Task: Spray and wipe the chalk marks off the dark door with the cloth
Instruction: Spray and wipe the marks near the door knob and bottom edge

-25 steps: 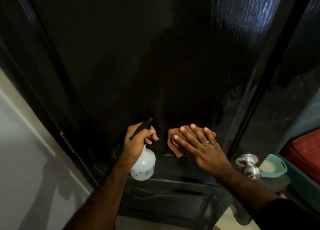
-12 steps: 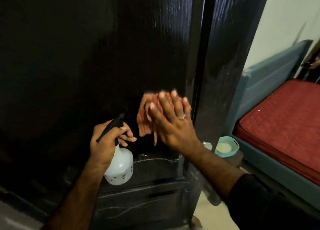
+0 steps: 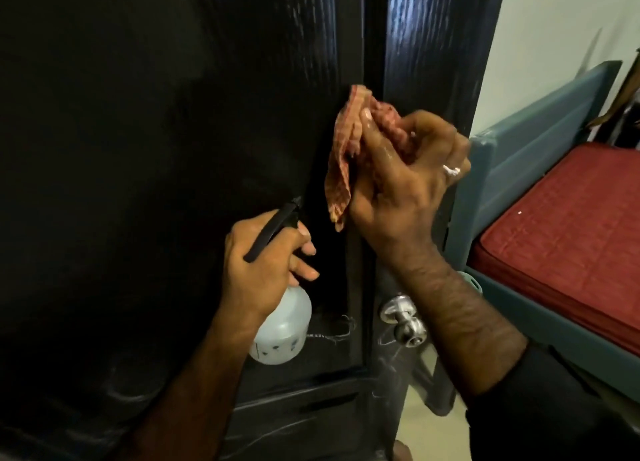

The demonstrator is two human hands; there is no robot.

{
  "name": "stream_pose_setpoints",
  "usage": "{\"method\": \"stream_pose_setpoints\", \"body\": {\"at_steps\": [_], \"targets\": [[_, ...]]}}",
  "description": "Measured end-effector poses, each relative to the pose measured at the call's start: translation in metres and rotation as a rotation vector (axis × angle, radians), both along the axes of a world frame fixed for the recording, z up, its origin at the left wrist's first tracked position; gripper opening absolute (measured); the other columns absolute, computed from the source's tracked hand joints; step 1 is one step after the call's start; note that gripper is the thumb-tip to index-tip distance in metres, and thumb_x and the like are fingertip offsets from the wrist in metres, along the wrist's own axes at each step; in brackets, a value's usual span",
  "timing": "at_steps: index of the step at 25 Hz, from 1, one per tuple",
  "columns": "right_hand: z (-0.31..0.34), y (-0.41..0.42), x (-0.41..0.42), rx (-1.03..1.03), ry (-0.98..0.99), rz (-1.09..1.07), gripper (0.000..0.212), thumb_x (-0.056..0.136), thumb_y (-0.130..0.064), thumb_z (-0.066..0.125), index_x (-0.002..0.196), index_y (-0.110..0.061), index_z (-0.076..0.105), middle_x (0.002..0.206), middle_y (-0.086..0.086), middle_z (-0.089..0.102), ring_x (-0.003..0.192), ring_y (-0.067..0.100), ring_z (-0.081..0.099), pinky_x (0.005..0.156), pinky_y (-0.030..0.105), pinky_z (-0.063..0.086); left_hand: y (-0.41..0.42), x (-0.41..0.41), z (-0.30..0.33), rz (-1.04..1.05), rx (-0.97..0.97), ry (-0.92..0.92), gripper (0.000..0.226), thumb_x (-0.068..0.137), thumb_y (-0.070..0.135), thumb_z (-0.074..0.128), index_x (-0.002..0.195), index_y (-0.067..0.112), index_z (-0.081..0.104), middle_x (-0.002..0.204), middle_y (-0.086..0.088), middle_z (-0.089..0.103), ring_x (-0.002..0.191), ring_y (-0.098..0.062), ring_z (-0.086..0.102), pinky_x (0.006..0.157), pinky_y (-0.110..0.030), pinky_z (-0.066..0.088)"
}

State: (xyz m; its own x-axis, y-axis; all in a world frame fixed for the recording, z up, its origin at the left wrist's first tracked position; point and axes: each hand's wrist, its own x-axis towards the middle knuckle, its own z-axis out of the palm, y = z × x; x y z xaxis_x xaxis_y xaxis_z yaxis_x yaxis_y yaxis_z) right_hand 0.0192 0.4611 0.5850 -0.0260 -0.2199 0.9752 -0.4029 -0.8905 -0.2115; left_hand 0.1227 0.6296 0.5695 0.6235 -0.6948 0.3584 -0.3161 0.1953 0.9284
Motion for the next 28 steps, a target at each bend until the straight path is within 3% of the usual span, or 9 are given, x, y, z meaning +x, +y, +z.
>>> {"method": "stream_pose_setpoints", "body": {"at_steps": [4,6,8,14,16,21,23,25,28], "targets": [[-0.071,-0.012,-0.013,-0.101,0.222,0.142,0.046,0.097,-0.036,0.068,0.137,-0.013,0.064,0.139,0.019,0.045,0.12,0.042,0.049,0.1,0.056,0.041,-0.004,0.002,0.01,0.008,0.007,0.007,0.023,0.089,0.019,0.06,0.086,0.0,0.073,0.081,-0.019,0.076,0.045,-0.035,0.064,0.05,-0.039,0.049],[-0.122,-0.015,-0.043,-0.159,0.419,0.154,0.05,0.098,-0.04,0.07,0.141,-0.018,0.058,0.14,0.018,0.044,0.118,0.04,0.049,0.094,0.057,0.044,-0.004,0.002,0.011,-0.007,0.039,-0.027,0.024,0.089,0.019,0.06,0.086,-0.002,0.073,0.083,-0.018,0.076,0.044,-0.033,0.062,0.053,-0.043,0.05],[-0.116,-0.026,-0.056,-0.238,0.477,0.18,0.059,0.091,-0.041,0.078,0.143,-0.021,0.058,0.136,0.014,0.046,0.115,0.037,0.049,0.088,0.054,0.044,-0.004,0.0,0.015,-0.002,0.065,-0.065,0.025,0.09,0.019,0.06,0.085,-0.002,0.073,0.084,-0.017,0.077,0.045,-0.032,0.061,0.052,-0.038,0.051],[0.063,-0.031,0.004,-0.188,-0.154,0.286,0.019,0.094,-0.012,0.077,0.109,-0.001,0.082,0.108,0.022,0.071,0.095,0.04,0.064,0.079,0.047,0.051,-0.018,-0.016,0.029,-0.022,0.007,-0.034,0.021,0.095,0.003,0.059,0.082,-0.002,0.074,0.082,-0.021,0.075,0.046,-0.035,0.055,0.05,-0.034,0.049],[0.04,-0.026,0.005,-0.187,-0.13,0.271,0.024,0.096,-0.017,0.076,0.115,-0.003,0.081,0.111,0.024,0.069,0.096,0.042,0.063,0.079,0.051,0.05,-0.025,-0.02,0.028,0.004,-0.026,0.002,0.026,0.094,0.001,0.059,0.076,0.008,0.076,0.076,-0.016,0.075,0.046,-0.033,0.055,0.05,-0.032,0.049],[-0.118,-0.038,-0.058,-0.251,0.373,0.265,0.038,0.098,-0.033,0.076,0.13,-0.018,0.064,0.125,0.014,0.056,0.104,0.032,0.059,0.08,0.05,0.049,-0.025,-0.016,0.018,-0.057,0.059,-0.062,0.023,0.094,0.008,0.058,0.08,0.006,0.076,0.082,-0.018,0.075,0.048,-0.03,0.056,0.048,-0.031,0.05],[-0.104,-0.059,-0.078,-0.281,0.312,0.24,0.032,0.097,-0.028,0.077,0.124,-0.015,0.066,0.12,0.015,0.06,0.1,0.032,0.061,0.082,0.046,0.049,-0.031,-0.021,0.016,-0.07,0.084,-0.077,0.023,0.094,0.008,0.058,0.08,0.007,0.077,0.083,-0.018,0.076,0.049,-0.029,0.058,0.048,-0.033,0.05],[-0.048,-0.08,-0.079,-0.205,0.103,0.184,0.025,0.101,-0.024,0.069,0.121,-0.009,0.068,0.116,0.016,0.053,0.099,0.035,0.057,0.083,0.04,0.048,-0.043,-0.031,0.017,-0.088,0.074,-0.086,0.023,0.091,0.011,0.058,0.081,0.003,0.076,0.081,-0.017,0.076,0.048,-0.028,0.058,0.05,-0.036,0.049],[0.043,-0.1,-0.058,-0.133,-0.124,0.202,0.03,0.102,-0.02,0.06,0.115,0.003,0.075,0.112,0.019,0.05,0.101,0.047,0.057,0.082,0.053,0.052,-0.061,-0.046,0.022,-0.106,0.045,-0.072,0.023,0.09,0.012,0.058,0.084,-0.005,0.073,0.082,-0.018,0.076,0.047,-0.031,0.057,0.052,-0.043,0.048]]}}
